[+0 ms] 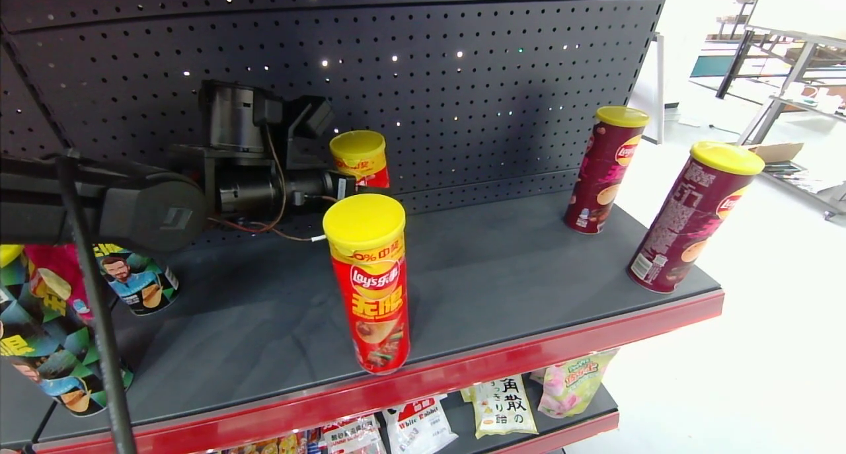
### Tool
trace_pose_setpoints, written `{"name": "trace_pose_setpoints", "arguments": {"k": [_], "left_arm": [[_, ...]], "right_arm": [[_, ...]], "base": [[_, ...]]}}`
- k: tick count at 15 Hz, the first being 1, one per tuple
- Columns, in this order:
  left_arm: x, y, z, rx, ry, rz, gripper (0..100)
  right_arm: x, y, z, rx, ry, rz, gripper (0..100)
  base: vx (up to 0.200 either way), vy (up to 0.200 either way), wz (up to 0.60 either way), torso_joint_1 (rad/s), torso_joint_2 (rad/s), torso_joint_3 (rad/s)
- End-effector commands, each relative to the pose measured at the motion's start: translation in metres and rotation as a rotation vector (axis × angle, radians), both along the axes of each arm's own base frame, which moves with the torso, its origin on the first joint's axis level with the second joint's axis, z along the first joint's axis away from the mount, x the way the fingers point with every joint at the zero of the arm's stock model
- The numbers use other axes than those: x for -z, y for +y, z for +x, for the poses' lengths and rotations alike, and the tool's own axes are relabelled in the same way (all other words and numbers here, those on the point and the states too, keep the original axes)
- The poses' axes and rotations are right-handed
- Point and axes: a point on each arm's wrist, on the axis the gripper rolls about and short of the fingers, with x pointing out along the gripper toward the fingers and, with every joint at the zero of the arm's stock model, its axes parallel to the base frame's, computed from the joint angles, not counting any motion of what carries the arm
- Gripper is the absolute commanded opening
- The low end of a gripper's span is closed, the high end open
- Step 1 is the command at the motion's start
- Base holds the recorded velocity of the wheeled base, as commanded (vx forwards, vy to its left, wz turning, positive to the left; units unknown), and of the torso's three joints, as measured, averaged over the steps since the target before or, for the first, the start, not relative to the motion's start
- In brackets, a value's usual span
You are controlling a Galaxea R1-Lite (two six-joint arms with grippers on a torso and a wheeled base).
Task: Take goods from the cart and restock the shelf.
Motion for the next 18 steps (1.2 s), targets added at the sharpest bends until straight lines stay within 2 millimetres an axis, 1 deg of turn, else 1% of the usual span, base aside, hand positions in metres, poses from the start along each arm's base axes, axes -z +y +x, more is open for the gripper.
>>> {"name": "trace_pose_setpoints", "arguments": {"k": [1,3,5,6,7,10,11,13,14,16,18], "left_arm": [[-0.011,0.010,-0.022,-0.004,-0.015,-0.006,100],[-0.014,0.018,-0.039,-0.006,-0.015,-0.006,100],[-0.016,0.032,-0.064,-0.019,-0.007,0.000,100],[-0.018,0.035,-0.070,-0.020,-0.004,0.001,100],[-0.024,0.043,-0.091,-0.026,0.015,0.011,100],[-0.036,0.058,-0.129,-0.024,0.038,0.022,100],[-0.039,0.066,-0.149,-0.024,0.023,0.015,100],[-0.035,0.075,-0.173,-0.025,0.006,0.011,100],[-0.032,0.086,-0.191,-0.043,-0.015,0.004,100],[-0.030,0.101,-0.221,-0.077,-0.073,-0.014,100],[-0.023,0.117,-0.264,-0.093,-0.151,0.010,100]], "right_arm": [[0.000,0.000,0.000,0.000,0.000,0.000,100],[0.000,0.000,0.000,0.000,0.000,0.000,100],[0.000,0.000,0.000,-0.002,0.000,0.000,100],[0.000,0.000,0.000,0.000,0.000,0.000,100],[0.000,0.000,0.000,0.000,0.000,0.000,100],[0.000,0.000,0.000,0.000,0.000,0.000,100],[0.000,0.000,0.000,0.000,0.000,0.000,100],[0.000,0.000,0.000,-0.002,0.000,0.000,100],[0.000,0.000,0.000,-0.002,0.000,0.000,100],[0.000,0.000,0.000,0.000,0.000,0.000,100],[0.000,0.000,0.000,0.000,0.000,0.000,100]], "base": [[0.000,0.000,0.00,0.000,0.00,0.000],[0.000,0.000,0.00,0.000,0.00,0.000],[0.000,0.000,0.00,0.000,0.00,0.000],[0.000,0.000,0.00,0.000,0.00,0.000],[0.000,0.000,0.00,0.000,0.00,0.000],[0.000,0.000,0.00,0.000,0.00,0.000],[0.000,0.000,0.00,0.000,0.00,0.000],[0.000,0.000,0.00,0.000,0.00,0.000],[0.000,0.000,0.00,0.000,0.00,0.000],[0.000,0.000,0.00,0.000,0.00,0.000],[0.000,0.000,0.00,0.000,0.00,0.000]]}}
